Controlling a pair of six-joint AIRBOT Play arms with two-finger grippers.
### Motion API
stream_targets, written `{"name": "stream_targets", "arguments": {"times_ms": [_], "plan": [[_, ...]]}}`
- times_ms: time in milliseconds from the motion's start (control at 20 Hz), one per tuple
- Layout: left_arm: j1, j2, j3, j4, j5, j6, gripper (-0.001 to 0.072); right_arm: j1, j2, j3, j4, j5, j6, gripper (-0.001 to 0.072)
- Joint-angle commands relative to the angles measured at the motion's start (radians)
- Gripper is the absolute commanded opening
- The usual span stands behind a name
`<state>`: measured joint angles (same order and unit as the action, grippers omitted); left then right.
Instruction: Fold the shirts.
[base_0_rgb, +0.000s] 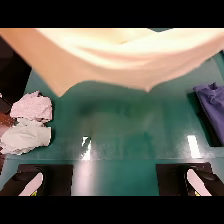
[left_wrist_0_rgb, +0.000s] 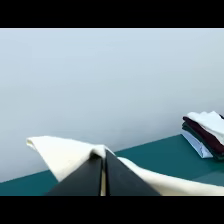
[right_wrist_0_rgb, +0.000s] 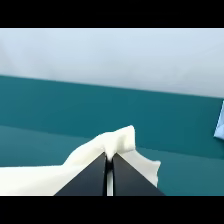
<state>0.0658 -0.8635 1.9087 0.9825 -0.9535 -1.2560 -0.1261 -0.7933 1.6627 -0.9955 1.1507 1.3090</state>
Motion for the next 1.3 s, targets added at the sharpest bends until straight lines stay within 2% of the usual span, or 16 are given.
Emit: {"name": "stream_targets", "arguments": {"times_ms": [0,200,350,450,600,650,850,900,950,1000,1100,1150,1200,1250], "plan": [[0.002,0.013,0.113,0.009,-0.07,0.009,0.0019,-0.069,0.064,0.066,-0.003,0.121,0.099,0.0012],[0.002,-0.096,0.017,0.043,-0.245,-0.031,0.0019,-0.152,-0.045,0.017,-0.003,0.414,0.217,0.0012],[0.001,-0.241,-0.202,0.035,-0.314,-0.069,0.002,-0.124,-0.168,-0.157,-0.003,0.467,0.22,0.0012],[-0.013,-0.364,-0.349,0.026,-0.316,-0.075,0.002,-0.069,-0.255,-0.321,-0.004,0.362,0.177,0.0012],[-0.072,-0.56,-0.483,0.026,-0.201,-0.053,0.0021,-0.012,-0.379,-0.503,-0.002,0.131,0.163,0.0013],[-0.085,-0.626,-0.486,0.026,-0.158,-0.017,0.002,0.002,-0.418,-0.53,-0.001,0.064,0.153,0.0012],[-0.082,-0.73,-0.485,0.0,0.051,-0.029,0.0023,0.058,-0.55,-0.518,0.0,-0.116,0.139,0.0017],[-0.074,-0.727,-0.477,0.002,0.071,-0.036,0.0192,0.066,-0.577,-0.489,0.0,-0.121,0.137,0.0087],[-0.061,-0.726,-0.455,0.003,0.05,-0.063,0.0467,0.064,-0.601,-0.451,0.0,-0.103,0.137,0.035],[-0.04,-0.725,-0.425,0.006,-0.013,-0.079,0.0499,0.058,-0.615,-0.411,0.0,-0.069,0.137,0.0404],[0.019,-0.708,-0.375,0.025,-0.166,-0.066,0.0499,0.035,-0.61,-0.339,0.0,0.026,0.122,0.0399],[0.053,-0.686,-0.368,0.043,-0.222,-0.048,0.0499,0.023,-0.588,-0.318,0.0,0.079,0.101,0.0322],[0.085,-0.666,-0.37,0.069,-0.272,-0.046,0.0499,0.012,-0.557,-0.312,0.0,0.121,0.095,0.0282],[0.113,-0.633,-0.391,0.098,-0.321,-0.046,0.0498,0.001,-0.517,-0.321,-0.002,0.154,0.095,0.0282]]}}
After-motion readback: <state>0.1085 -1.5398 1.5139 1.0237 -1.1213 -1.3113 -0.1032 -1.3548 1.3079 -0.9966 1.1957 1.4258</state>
